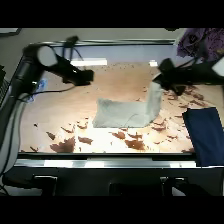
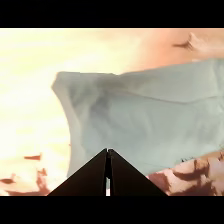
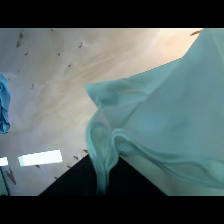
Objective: Fold the clothes and pants, and hang the long-sleeved shirts on hangers.
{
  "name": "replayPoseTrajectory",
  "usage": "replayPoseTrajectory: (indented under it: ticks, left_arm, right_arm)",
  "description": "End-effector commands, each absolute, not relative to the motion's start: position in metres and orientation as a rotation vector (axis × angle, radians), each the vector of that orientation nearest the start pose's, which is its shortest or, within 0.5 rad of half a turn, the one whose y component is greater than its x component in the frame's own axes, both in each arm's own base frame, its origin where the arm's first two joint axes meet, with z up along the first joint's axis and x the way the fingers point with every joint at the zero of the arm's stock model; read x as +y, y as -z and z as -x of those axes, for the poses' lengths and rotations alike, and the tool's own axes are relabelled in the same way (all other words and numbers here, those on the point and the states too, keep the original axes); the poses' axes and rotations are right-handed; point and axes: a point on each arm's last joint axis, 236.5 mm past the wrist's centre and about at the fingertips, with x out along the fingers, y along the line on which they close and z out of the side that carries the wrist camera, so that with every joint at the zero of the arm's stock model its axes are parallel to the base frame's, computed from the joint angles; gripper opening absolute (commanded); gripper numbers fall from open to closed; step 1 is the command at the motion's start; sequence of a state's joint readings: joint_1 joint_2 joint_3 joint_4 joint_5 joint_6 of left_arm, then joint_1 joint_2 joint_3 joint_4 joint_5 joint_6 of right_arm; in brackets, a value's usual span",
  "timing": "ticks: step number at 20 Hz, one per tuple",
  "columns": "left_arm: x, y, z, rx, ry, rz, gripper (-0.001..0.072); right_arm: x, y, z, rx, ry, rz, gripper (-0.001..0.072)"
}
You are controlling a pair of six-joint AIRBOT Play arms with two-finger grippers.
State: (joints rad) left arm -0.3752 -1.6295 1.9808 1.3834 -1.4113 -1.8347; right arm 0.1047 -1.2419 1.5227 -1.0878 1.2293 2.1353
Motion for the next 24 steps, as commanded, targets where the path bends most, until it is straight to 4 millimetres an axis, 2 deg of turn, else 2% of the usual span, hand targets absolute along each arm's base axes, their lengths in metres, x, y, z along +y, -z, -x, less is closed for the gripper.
replayPoseTrajectory:
  ticks: [1, 3, 5, 8, 10, 13, 17, 21, 24]
  left_arm:
    - [-0.14, -0.186, -0.459, 1.034, 0.192, 0.186, 0.0016]
    - [-0.118, -0.199, -0.459, 1.001, 0.156, 0.211, 0.0016]
    - [-0.104, -0.206, -0.46, 0.981, 0.136, 0.219, 0.0016]
    - [-0.098, -0.208, -0.46, 0.975, 0.135, 0.206, 0.0016]
    - [-0.098, -0.208, -0.46, 0.975, 0.135, 0.206, 0.0016]
    - [-0.098, -0.208, -0.46, 0.976, 0.135, 0.206, 0.0016]
    - [-0.098, -0.208, -0.46, 0.976, 0.135, 0.206, 0.0016]
    - [-0.099, -0.208, -0.46, 0.976, 0.137, 0.206, 0.0016]
    - [-0.099, -0.207, -0.46, 0.976, 0.136, 0.206, 0.0016]
  right_arm:
    - [0.235, -0.163, -0.421, 1.069, -0.193, -0.864, 0.0031]
    - [0.281, -0.14, -0.42, 1.108, -0.227, -0.875, 0.0031]
    - [0.317, -0.116, -0.421, 1.132, -0.247, -0.882, 0.0031]
    - [0.349, -0.073, -0.426, 1.168, -0.238, -0.881, 0.0031]
    - [0.359, -0.046, -0.427, 1.208, -0.216, -0.879, 0.0032]
    - [0.363, -0.021, -0.426, 1.253, -0.19, -0.88, 0.0032]
    - [0.363, -0.014, -0.426, 1.261, -0.189, -0.859, 0.0032]
    - [0.358, -0.002, -0.405, 1.348, -0.193, -0.768, 0.0032]
    - [0.357, -0.002, -0.405, 1.34, -0.212, -0.742, 0.0034]
